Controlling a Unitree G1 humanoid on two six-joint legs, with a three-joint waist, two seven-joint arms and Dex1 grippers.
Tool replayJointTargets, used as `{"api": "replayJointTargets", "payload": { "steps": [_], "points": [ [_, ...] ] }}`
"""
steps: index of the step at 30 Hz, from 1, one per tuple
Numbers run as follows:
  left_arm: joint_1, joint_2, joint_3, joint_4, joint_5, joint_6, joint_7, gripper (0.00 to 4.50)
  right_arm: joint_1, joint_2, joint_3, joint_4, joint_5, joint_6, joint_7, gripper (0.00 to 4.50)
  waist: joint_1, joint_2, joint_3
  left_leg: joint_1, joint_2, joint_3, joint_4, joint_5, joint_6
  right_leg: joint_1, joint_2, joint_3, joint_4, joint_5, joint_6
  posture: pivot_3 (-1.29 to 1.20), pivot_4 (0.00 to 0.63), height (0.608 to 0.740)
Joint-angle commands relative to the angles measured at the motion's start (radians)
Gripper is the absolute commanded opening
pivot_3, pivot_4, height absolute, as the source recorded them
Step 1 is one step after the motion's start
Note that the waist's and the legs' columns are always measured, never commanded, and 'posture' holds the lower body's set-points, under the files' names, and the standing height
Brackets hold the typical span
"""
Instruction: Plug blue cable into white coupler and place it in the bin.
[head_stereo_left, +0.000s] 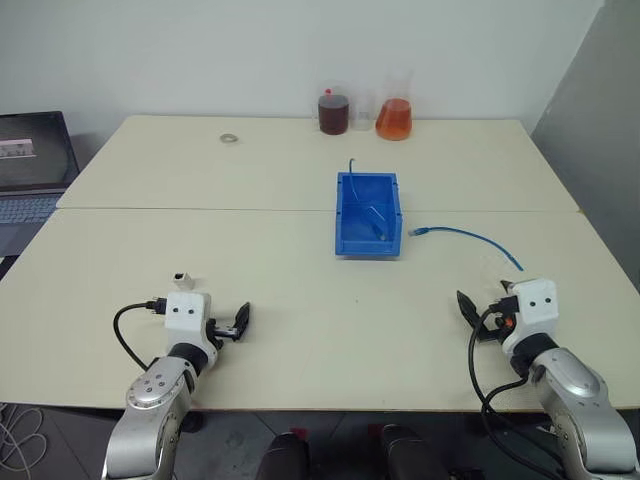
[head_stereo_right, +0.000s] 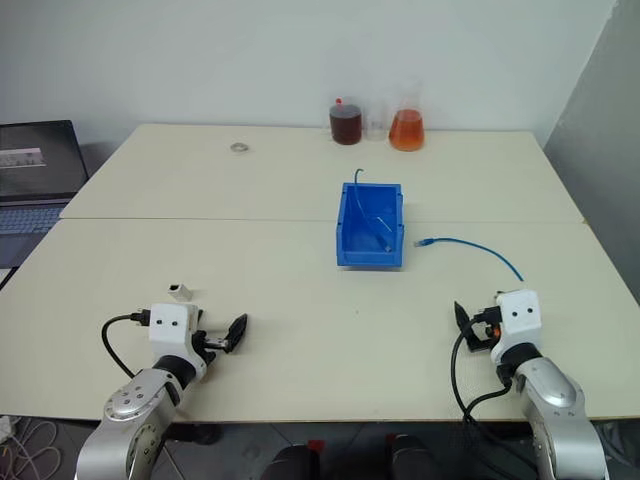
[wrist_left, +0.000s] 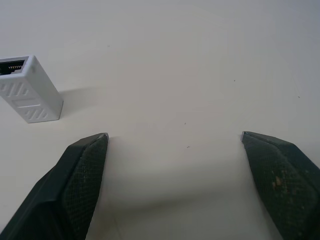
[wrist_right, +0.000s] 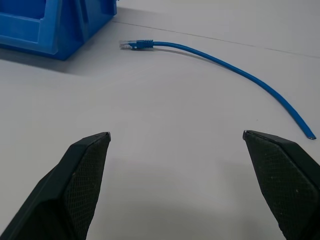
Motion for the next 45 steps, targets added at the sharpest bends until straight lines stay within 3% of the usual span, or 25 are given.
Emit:
{"api": "replayJointTargets", "payload": {
  "steps": [1,33,37,45],
  "points": [
    [0.018,-0.014,-0.01,-0.021,0.0,-0.011,-0.001,4.48,-0.003,-0.001,-0.004,-0.041,0.016,-0.014,0.01,4.5,0.0,0.0,0.0,0.0,0.0,0.0,0.0,0.0,0.0,0.0,0.0,0.0,0.0,0.0,0.0,0.0,0.15,0.74],
    [-0.013,0.018,-0.052,-0.031,0.021,-0.013,-0.031,4.48,-0.008,0.003,-0.005,-0.044,0.015,-0.013,-0.024,4.5,0.0,0.0,0.0,0.0,0.0,0.0,0.0,0.0,0.0,0.0,0.0,0.0,0.0,0.0,0.0,0.0,0.15,0.74],
    [-0.126,0.108,-0.076,-0.035,-0.049,0.021,-0.172,4.48,-0.037,-0.019,-0.019,-0.04,0.027,0.003,-0.012,4.5,0.001,-0.001,0.001,0.0,0.0,-0.001,0.0,0.0,0.0,0.0,0.0,-0.001,0.0,0.0,0.0,0.0,0.15,0.74],
    [-0.457,0.314,-0.255,0.01,-0.18,0.092,-0.621,4.48,-0.203,-0.205,-0.043,0.118,0.078,0.023,0.17,4.5,-0.001,-0.002,0.002,0.0,-0.001,0.0,0.0,0.0,0.0,0.0,0.0,-0.001,0.0,0.0,0.0,0.0,0.15,0.74]
  ]
}}
